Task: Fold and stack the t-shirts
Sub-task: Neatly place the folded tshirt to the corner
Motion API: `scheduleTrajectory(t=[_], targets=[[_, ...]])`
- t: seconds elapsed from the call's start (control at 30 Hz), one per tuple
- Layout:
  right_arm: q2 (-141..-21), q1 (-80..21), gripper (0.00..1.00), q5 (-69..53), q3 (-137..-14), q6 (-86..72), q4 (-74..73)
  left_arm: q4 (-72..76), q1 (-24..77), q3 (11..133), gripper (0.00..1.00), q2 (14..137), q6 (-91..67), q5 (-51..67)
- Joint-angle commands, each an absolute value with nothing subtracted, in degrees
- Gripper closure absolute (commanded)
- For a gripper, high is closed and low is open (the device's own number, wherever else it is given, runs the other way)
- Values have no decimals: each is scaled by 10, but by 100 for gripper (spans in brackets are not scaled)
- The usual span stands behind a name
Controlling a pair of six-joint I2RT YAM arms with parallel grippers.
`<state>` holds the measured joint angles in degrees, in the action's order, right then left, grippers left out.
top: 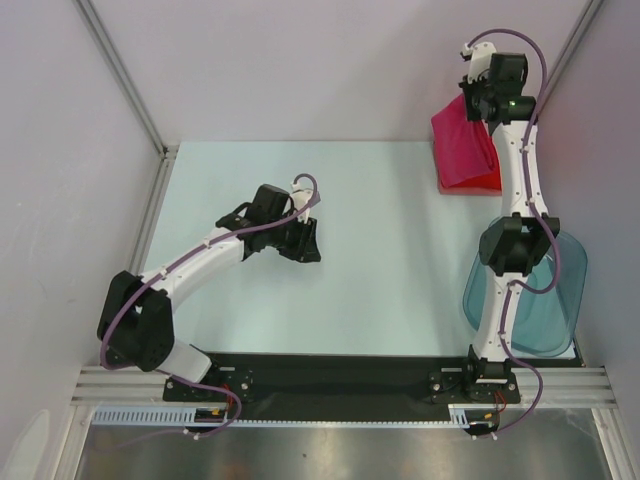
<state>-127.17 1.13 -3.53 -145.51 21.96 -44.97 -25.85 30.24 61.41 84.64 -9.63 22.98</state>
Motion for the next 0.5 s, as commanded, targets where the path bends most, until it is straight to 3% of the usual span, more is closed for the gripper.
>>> scheduleTrajectory(t=[0.0,0.47], targets=[[-1280,22,100,-52,-1470,222,-408,-249,296,631,60,849,-102,244],[-1322,47,100,-75,-1470,235,-374,-251,294,642,60,871,-106,243]])
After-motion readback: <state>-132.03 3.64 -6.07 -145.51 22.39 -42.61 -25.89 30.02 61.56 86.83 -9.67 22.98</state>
